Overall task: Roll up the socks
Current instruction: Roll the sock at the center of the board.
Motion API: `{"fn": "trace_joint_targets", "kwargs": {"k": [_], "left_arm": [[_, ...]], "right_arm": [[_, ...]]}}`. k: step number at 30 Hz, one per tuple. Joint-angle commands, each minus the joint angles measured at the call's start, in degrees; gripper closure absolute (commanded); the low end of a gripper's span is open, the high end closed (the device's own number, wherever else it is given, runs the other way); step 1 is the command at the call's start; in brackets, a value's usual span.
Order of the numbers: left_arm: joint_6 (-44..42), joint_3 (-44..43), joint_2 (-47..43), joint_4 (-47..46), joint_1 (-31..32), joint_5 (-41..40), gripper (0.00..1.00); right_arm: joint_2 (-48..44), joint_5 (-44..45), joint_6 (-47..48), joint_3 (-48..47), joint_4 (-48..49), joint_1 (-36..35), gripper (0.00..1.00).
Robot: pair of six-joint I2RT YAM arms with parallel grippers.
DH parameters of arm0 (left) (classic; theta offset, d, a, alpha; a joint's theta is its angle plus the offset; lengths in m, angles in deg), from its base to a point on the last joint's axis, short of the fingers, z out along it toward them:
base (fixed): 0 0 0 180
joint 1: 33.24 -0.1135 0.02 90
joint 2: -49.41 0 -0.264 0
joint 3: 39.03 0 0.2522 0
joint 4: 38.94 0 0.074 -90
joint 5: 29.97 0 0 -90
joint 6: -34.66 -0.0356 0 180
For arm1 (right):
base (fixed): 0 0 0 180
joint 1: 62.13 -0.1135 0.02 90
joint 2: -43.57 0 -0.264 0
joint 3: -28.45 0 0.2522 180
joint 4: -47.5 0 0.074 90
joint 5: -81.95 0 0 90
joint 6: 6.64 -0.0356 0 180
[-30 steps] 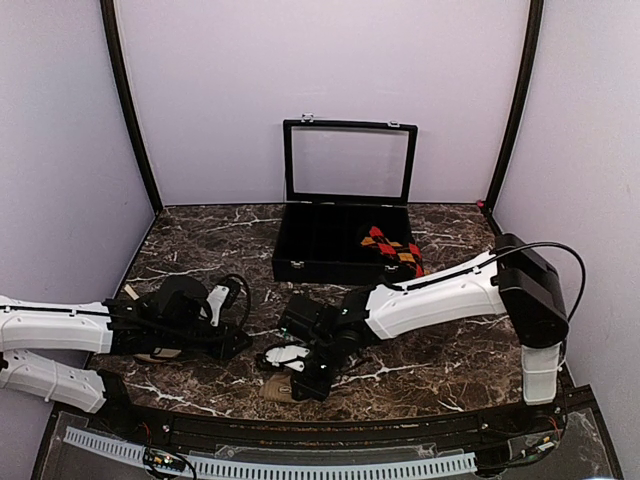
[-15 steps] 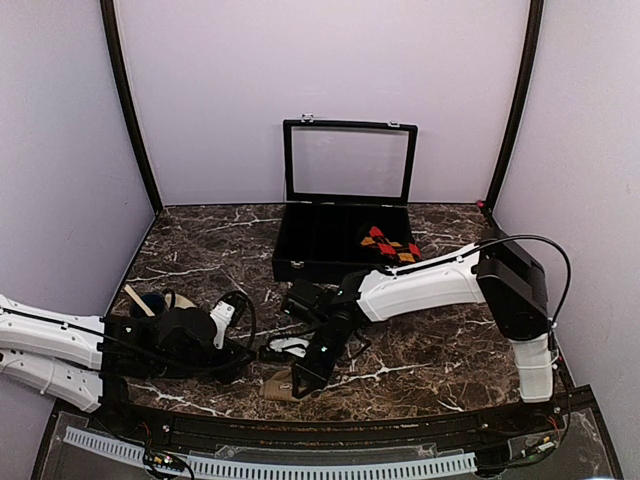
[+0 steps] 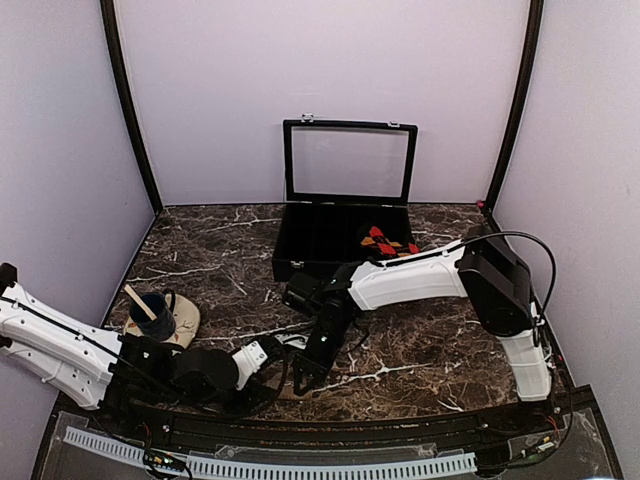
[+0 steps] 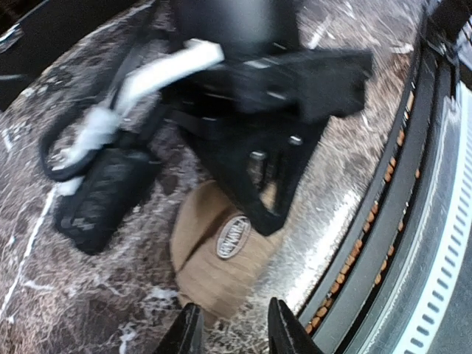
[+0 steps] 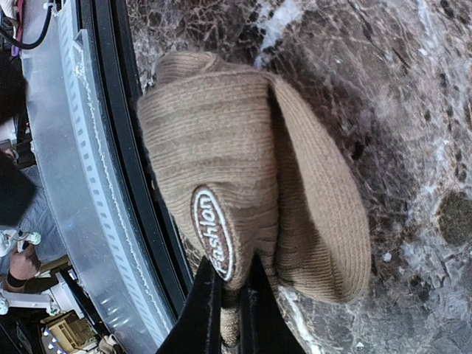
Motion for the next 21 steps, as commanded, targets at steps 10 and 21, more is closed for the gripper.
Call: {"fn": "trace_joint_targets", "kwargs": {"k": [10, 21], "left_arm": [[-12.8, -6.7, 10.4, 1.2, 1.5, 3.7, 0.66], [-15.8, -9.7, 18.0, 3.1, 1.5, -2.4, 0.63]], "right_arm": [[2.6, 0.3, 3.1, -0.7, -5.2, 1.2, 1.0], [2.7, -0.5, 4.4, -0.9, -6.1, 1.2, 1.0]]}}
